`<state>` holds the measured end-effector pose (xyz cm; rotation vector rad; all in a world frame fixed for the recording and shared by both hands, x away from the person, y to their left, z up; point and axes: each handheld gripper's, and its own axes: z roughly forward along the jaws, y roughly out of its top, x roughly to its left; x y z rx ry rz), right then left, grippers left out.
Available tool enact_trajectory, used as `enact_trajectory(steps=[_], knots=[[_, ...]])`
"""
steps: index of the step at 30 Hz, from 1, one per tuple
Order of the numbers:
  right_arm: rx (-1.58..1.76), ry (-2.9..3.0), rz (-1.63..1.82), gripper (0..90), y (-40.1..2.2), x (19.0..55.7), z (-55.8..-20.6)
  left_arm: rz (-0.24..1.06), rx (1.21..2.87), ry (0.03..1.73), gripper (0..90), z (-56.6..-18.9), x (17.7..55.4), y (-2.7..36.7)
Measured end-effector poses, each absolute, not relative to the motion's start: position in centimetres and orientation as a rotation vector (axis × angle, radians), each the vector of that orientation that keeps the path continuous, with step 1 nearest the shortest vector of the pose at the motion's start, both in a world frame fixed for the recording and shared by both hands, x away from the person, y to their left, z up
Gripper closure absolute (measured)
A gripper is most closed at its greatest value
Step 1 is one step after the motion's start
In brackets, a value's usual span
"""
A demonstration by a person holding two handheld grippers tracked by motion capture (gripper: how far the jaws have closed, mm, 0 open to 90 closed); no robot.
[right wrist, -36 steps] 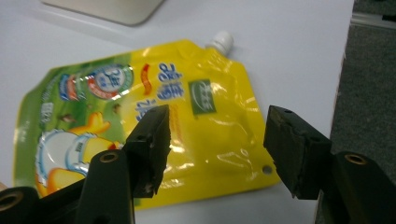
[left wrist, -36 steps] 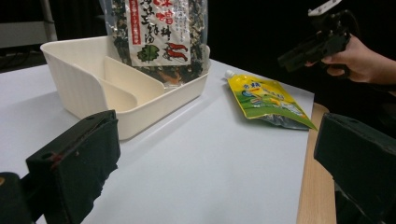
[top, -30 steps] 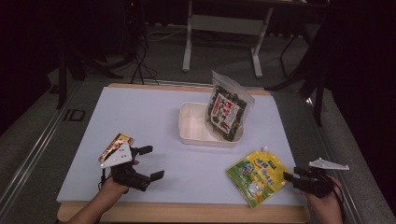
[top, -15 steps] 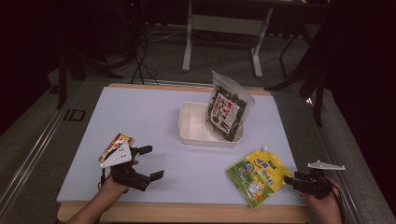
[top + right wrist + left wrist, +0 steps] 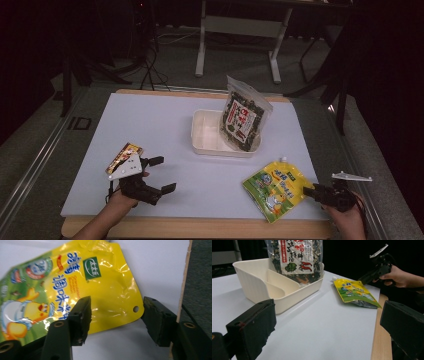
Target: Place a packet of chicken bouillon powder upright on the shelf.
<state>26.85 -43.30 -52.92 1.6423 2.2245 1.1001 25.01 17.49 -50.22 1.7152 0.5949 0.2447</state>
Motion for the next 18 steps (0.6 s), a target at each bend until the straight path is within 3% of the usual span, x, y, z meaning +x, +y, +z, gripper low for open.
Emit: enact_trajectory(steps=[14,18], knots=[[1.662,2.225,1.3,56.1,-42.5,27.3,-52.0,0.243,1.72,0.595,0.5,-50.3,25.1,17.4],[1.671,2.281,1.246,67.0,-41.2,28.0,-52.3,0.242,1.721,0.595,0.6,-50.3,25.1,17.4]])
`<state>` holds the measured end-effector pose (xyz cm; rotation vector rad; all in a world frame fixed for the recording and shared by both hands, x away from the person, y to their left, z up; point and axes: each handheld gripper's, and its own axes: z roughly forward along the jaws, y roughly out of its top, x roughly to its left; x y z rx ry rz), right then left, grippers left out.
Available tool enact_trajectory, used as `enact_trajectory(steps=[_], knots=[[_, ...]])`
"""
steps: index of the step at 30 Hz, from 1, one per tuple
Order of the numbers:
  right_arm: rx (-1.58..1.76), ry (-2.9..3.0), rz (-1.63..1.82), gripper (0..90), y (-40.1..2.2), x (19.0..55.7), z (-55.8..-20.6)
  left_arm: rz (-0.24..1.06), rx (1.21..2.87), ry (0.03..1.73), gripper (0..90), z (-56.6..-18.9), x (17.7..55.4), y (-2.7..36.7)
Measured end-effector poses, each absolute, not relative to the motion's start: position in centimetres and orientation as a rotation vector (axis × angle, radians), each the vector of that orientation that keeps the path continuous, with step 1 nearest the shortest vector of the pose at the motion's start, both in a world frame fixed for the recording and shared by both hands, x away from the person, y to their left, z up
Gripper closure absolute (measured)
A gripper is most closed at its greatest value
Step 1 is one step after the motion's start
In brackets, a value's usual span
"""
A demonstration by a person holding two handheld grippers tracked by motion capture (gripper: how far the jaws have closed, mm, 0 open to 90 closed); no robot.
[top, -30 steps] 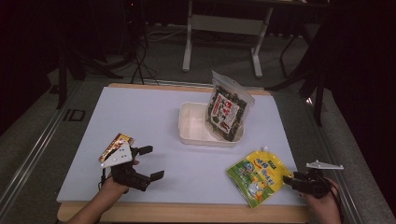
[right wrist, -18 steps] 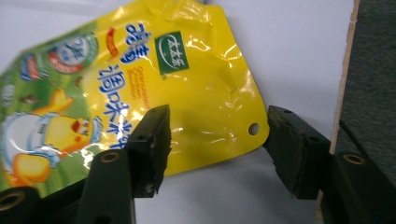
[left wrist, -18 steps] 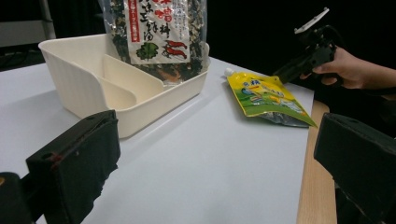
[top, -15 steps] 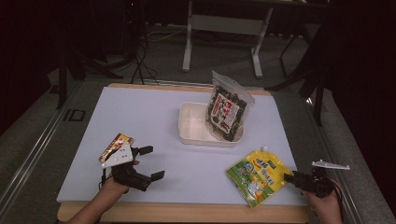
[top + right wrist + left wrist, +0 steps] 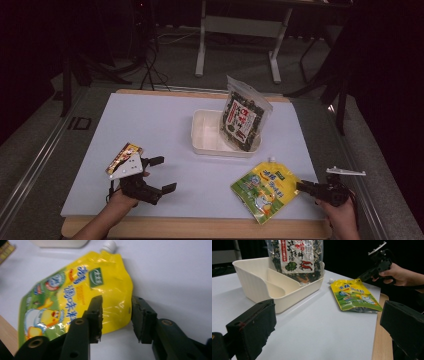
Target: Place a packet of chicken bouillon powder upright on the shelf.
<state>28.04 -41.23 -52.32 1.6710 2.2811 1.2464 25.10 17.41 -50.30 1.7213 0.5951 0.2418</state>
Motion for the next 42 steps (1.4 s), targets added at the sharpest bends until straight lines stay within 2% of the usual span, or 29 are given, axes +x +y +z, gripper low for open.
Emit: enact_trajectory(steps=[3,4,5,13,28,42], knots=[[1.659,2.322,1.204,74.8,-40.5,28.4,-52.3,0.242,1.722,0.595,0.5,-50.3,25.1,17.4],[1.65,2.362,1.179,89.2,-39.7,28.7,-52.2,0.243,1.722,0.596,0.6,-50.3,25.1,17.5],[1.642,2.379,1.173,89.8,-39.3,28.8,-52.1,0.243,1.722,0.597,0.6,-50.3,25.1,17.5],[1.561,2.413,1.164,90.0,-37.2,29.1,-50.9,0.246,1.722,0.596,0.5,-50.3,25.1,17.5],[1.275,2.365,1.264,90.0,-33.9,28.4,-43.3,0.249,1.727,0.599,0.5,-50.3,25.2,17.4],[1.033,2.404,1.298,90.0,-30.2,27.3,-39.0,0.258,1.75,0.591,2.3,-50.1,25.3,16.7]])
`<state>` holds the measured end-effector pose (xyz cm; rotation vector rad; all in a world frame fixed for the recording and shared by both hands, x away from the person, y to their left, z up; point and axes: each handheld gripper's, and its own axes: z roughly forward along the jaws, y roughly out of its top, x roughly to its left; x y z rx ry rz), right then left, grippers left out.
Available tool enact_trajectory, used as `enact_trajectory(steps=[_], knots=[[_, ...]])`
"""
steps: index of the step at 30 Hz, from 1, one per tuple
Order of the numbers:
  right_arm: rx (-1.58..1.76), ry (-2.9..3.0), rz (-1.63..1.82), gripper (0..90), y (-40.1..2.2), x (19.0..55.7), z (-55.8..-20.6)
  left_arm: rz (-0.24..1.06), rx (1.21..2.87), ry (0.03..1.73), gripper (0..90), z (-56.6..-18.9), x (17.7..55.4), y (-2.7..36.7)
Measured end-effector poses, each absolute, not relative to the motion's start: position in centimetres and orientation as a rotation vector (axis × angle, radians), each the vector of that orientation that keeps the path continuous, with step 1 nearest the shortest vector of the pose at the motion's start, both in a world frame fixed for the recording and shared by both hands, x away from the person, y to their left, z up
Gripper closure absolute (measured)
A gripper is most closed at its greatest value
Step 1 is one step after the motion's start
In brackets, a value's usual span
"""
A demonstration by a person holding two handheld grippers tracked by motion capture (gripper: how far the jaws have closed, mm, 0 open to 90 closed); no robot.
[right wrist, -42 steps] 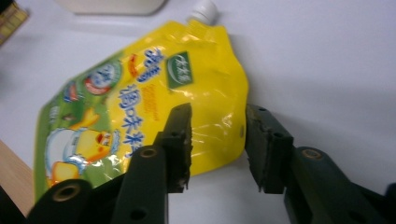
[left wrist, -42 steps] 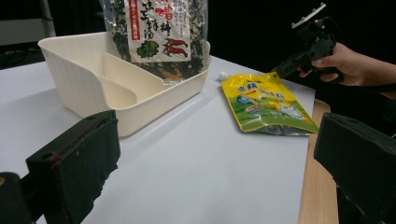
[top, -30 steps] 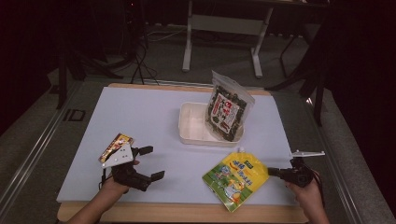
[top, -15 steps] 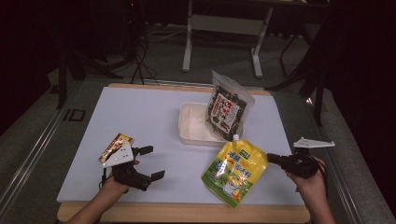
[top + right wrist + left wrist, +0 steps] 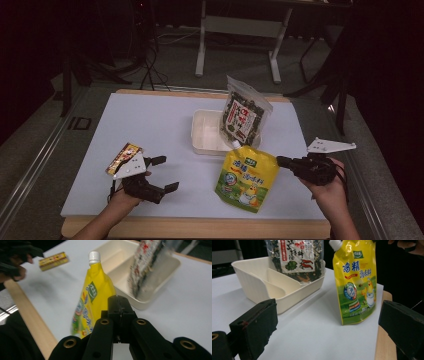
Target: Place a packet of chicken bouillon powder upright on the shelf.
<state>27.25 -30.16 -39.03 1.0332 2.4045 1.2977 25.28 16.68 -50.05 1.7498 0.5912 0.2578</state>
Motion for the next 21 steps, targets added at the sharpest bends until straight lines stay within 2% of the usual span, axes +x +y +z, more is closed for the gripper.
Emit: enact_trajectory(steps=[5,10,12,14,21], knots=[[0.963,2.419,1.324,90.0,-29.3,25.8,-38.3,0.161,1.821,0.583,3.1,-49.9,25.3,15.6],[0.894,2.434,1.32,90.0,-28.6,24.3,-37.7,0.117,1.857,0.529,4.1,-49.6,25.4,14.1],[0.875,2.443,1.323,90.0,-28.4,23.8,-37.6,0.107,1.862,0.505,7.2,-49.2,25.6,13.3],[0.859,2.45,1.336,90.0,-28.3,23.4,-37.6,0.104,1.868,0.464,14.8,-48.8,26.0,12.6],[0.831,2.467,1.337,90.0,-28.2,22.6,-37.6,0.043,1.885,0.385,22.8,-47.8,28.3,9.1]])
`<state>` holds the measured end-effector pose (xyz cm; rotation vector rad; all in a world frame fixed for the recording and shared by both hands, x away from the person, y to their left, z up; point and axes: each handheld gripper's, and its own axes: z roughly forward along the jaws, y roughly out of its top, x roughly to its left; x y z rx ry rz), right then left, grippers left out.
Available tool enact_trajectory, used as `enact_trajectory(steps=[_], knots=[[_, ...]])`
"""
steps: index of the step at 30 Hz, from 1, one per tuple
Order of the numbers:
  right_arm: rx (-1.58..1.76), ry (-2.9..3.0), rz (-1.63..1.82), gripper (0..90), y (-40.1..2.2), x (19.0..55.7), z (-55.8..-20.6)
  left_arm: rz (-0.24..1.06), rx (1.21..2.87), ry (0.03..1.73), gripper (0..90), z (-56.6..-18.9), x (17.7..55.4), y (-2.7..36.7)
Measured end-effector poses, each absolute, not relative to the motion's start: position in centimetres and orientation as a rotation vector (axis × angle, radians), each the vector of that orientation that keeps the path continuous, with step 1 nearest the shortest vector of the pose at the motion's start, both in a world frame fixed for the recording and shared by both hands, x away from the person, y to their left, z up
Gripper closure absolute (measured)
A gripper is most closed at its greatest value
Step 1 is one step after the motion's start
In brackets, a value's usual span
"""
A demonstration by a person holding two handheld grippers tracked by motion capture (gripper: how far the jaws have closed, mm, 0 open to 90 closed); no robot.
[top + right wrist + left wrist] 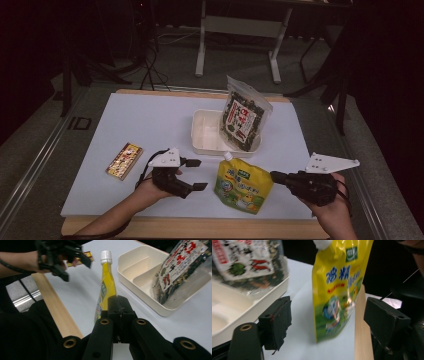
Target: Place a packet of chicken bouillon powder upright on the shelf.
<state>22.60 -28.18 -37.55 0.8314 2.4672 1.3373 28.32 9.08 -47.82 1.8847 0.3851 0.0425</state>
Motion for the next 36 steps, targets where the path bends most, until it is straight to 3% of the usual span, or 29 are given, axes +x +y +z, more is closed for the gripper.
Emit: enact_trajectory(steps=[12,23,30,36], knots=[[0.817,2.476,1.34,90.0,-28.2,22.2,-37.6,-0.027,1.945,0.3,49.0,-47.9,31.0,4.6],[0.827,2.477,1.341,90.0,-28.1,22.2,-37.6,-0.01,1.956,0.22,87.0,-48.0,31.4,4.4],[0.835,2.455,1.322,88.4,-28.2,22.4,-37.7,0.002,1.936,0.141,89.9,-48.2,31.1,4.9],[0.867,2.431,1.359,70.9,-28.7,22.7,-37.9,0.016,1.929,0.105,90.0,-48.3,30.9,5.0]])
